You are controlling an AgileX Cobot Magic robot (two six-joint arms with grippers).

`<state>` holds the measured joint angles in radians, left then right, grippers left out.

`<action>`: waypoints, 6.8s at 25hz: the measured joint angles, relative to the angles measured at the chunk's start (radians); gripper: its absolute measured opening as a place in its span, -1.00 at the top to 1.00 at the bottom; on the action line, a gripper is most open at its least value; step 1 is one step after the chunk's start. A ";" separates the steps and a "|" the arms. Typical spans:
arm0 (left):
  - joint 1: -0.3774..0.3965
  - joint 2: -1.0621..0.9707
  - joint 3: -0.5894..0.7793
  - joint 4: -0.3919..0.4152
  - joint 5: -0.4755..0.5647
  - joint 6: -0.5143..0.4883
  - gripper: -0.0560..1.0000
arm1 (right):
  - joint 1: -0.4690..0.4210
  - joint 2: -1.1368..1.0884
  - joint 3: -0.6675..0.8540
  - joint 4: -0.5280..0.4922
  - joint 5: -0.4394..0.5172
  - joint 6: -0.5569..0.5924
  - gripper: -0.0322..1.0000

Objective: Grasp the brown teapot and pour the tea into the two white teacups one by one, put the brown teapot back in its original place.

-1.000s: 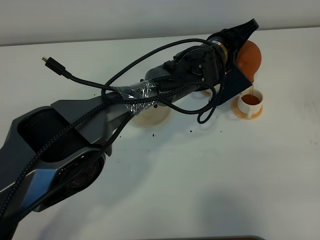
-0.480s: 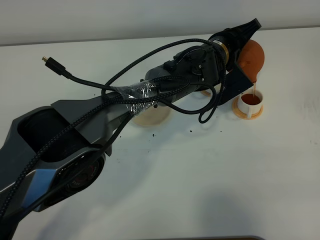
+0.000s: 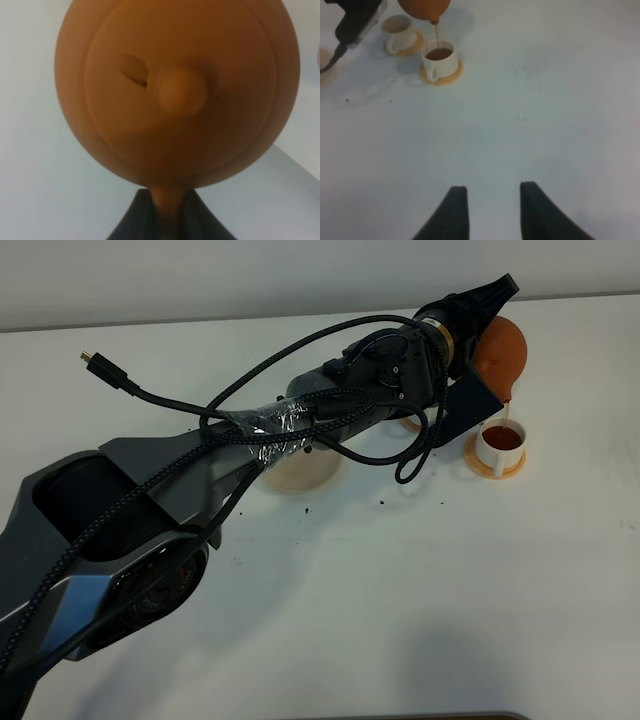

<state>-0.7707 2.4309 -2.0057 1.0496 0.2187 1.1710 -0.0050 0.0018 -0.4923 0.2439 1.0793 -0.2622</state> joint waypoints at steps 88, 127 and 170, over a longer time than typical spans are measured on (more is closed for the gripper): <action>-0.009 -0.114 -0.004 -1.020 0.910 -0.867 0.68 | 0.000 0.000 0.000 0.000 0.000 0.000 0.47; 0.235 -0.039 -0.033 -0.672 0.330 0.004 0.68 | 0.000 0.000 0.000 -0.003 0.000 0.000 0.47; 0.174 -0.003 -0.033 -0.290 0.110 0.243 0.68 | 0.000 0.000 0.000 -0.003 0.000 0.000 0.47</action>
<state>-0.5968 2.4279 -2.0382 0.7591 0.3291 1.4143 -0.0050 0.0018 -0.4923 0.2409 1.0793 -0.2622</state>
